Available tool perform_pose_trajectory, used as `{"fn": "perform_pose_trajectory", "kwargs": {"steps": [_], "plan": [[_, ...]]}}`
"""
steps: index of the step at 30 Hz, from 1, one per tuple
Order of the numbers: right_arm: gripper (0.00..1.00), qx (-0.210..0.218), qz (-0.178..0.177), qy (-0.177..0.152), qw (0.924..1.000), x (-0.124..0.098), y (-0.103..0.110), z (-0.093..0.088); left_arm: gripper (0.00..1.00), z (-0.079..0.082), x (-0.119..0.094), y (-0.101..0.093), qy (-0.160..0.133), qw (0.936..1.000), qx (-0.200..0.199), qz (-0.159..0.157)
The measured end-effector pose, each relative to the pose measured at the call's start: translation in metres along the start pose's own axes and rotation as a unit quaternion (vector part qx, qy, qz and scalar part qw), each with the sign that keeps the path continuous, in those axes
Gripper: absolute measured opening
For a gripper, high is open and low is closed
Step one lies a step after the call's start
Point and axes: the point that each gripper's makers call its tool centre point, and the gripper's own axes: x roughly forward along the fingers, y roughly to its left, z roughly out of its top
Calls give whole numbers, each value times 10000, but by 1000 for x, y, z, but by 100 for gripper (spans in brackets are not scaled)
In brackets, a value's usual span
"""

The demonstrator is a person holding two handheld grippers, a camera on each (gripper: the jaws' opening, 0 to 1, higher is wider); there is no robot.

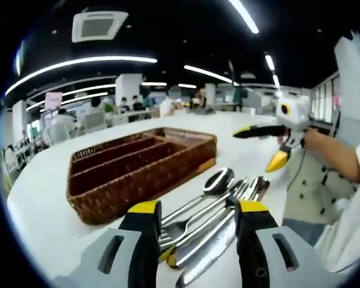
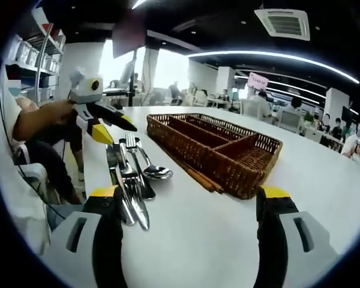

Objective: Arrange the knives, forks, and spoons in their matching storage slots by inserting each utensil handle-first until every utensil is classified and aligned in the correct compartment

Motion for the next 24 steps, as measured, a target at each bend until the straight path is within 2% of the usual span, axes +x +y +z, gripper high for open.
{"fn": "perform_pose_trajectory", "kwargs": {"steps": [3,4,7,11,15,21,24], "plan": [[96,-66,-15,-5,10000,0,0,0,39,0,4,4,156,9998,138,-9],[95,-50,-12,-9,10000,0,0,-2,38,1,8,3,184,9995,247,-91],[95,167,61,-174,9997,-2,3,0,36,1,14,1,251,9991,274,-182],[95,226,61,-222,9995,-5,1,0,31,-3,21,-2,422,9981,277,-357],[95,412,141,-372,9984,-11,3,0,30,-4,27,-6,498,9972,204,-511],[95,396,86,-254,9989,-16,2,-11,29,-6,35,-1,701,9956,263,-563],[95,426,99,-213,9988,-17,3,-14,28,-9,38,-9,797,9943,277,-656]]}}
